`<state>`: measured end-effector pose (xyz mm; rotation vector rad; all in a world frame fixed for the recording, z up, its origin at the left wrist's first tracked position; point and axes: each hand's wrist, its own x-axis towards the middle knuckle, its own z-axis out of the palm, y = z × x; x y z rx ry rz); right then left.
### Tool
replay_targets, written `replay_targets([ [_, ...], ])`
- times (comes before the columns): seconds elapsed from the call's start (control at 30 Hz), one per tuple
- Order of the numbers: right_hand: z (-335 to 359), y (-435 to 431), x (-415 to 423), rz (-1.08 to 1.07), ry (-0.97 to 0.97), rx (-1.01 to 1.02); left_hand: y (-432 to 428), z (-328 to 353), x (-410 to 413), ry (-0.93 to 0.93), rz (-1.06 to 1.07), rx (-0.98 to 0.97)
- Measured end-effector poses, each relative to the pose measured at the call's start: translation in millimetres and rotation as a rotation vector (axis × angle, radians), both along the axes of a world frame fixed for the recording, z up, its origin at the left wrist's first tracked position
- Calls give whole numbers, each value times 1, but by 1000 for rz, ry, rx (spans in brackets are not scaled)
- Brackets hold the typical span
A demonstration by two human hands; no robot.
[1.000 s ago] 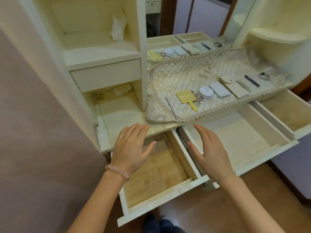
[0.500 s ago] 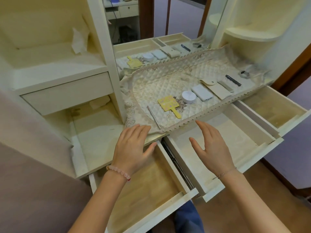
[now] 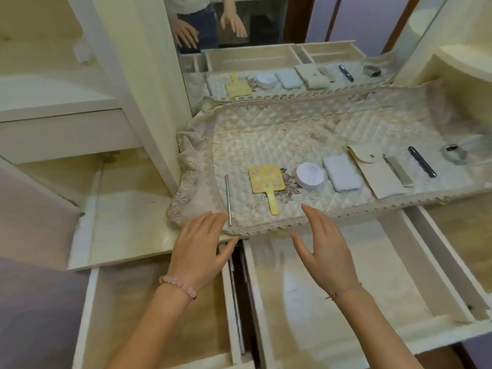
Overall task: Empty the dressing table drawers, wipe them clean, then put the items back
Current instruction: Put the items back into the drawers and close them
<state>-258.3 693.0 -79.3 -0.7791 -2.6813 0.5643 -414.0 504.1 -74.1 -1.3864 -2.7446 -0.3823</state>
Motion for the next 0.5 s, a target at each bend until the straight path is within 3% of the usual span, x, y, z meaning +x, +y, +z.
replay_targets([
  [0.23, -22, 50, -1, 129, -21, -32, 33, -21, 22, -106, 165, -25],
  [0.5, -34, 79, -12, 176, -28, -63, 66, -27, 20, -116, 200, -22],
])
